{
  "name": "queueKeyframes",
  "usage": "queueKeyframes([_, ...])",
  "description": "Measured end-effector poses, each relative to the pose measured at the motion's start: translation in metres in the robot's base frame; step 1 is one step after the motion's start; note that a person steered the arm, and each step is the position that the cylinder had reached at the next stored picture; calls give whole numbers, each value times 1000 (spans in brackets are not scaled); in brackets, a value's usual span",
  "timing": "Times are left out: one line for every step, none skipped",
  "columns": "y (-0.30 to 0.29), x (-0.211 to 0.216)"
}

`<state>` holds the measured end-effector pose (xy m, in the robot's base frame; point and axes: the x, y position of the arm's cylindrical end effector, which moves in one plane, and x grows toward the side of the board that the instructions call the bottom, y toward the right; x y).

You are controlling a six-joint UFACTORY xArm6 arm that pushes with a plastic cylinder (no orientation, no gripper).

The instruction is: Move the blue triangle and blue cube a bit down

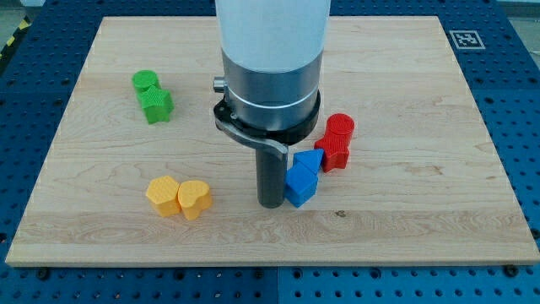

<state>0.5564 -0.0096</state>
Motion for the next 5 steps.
queueKeyframes([-48,-13])
queueKeyframes([-48,-71])
queueKeyframes([0,-77])
queueKeyframes([8,-60])
queueKeyframes([8,-45])
